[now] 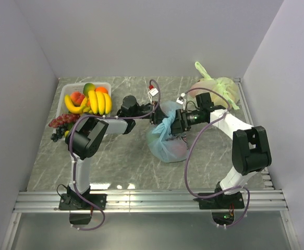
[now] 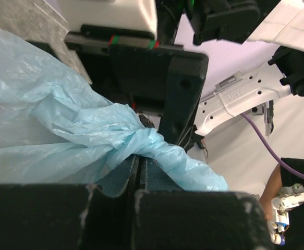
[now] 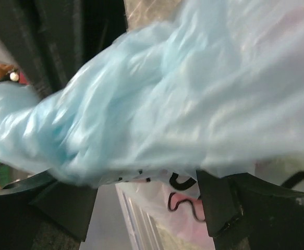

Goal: Place the fake fruits into the plastic bag and tie a complex knot

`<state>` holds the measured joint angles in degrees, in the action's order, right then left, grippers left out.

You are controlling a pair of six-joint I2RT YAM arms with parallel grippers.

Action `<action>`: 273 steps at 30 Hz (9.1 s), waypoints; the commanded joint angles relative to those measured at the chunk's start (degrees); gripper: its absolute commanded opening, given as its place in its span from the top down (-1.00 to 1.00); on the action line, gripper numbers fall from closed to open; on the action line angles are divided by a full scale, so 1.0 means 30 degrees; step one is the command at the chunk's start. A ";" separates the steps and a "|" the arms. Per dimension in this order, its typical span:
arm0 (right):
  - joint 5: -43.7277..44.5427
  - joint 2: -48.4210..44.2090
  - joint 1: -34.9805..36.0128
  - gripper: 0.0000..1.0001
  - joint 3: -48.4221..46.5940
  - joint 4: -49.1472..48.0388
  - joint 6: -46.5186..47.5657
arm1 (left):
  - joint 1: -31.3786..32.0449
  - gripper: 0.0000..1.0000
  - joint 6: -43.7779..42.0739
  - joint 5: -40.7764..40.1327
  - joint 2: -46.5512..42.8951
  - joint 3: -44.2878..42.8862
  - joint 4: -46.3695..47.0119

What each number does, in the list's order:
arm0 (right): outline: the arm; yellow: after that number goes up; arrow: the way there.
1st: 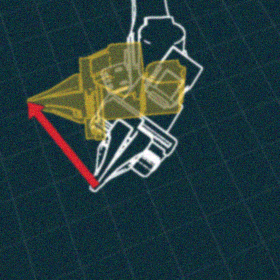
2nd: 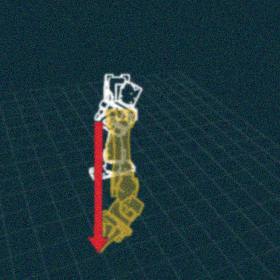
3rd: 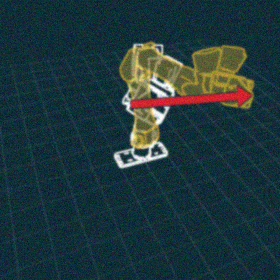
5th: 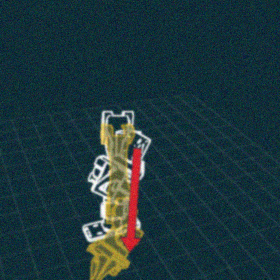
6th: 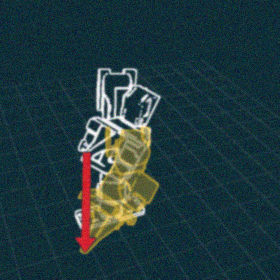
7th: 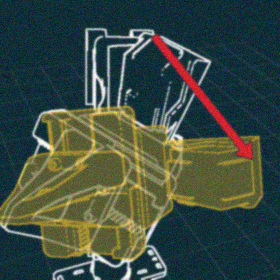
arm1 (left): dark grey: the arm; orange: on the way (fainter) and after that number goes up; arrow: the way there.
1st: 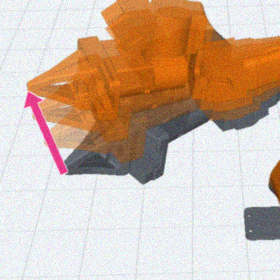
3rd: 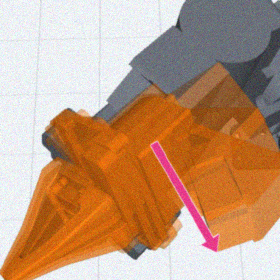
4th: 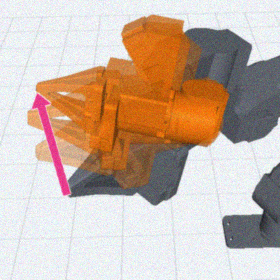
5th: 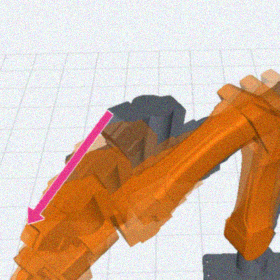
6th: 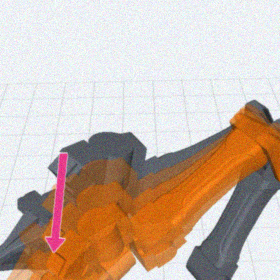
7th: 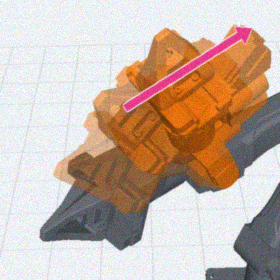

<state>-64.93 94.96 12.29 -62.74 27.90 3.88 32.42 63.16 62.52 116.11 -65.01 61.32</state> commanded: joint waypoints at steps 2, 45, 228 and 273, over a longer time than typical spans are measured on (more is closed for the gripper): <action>0.0491 -0.0542 0.0822 -0.57 0.0407 -0.4928 -0.4181 | 0.0382 0.99 0.1067 -0.0129 0.0200 -0.0974 0.2762; -0.0066 -0.1214 -0.1403 0.02 -0.3755 0.6495 0.3279 | 0.0618 0.99 -0.0866 0.3739 0.0172 -0.1239 0.0947; 0.4738 -1.1731 0.0794 1.00 0.7642 -0.9447 1.1011 | -0.3277 -0.08 -1.1732 -0.1030 -0.3605 -0.1721 -1.3731; 0.4299 -1.1936 -0.2045 1.00 0.6589 -0.5409 1.3324 | -0.4508 0.99 -2.3598 -0.5224 -0.6419 -0.4932 -3.2536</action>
<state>-51.29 60.31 9.10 -39.48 7.57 40.40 22.04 -9.13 49.56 100.47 -81.43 -36.56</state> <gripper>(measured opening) 0.008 0.013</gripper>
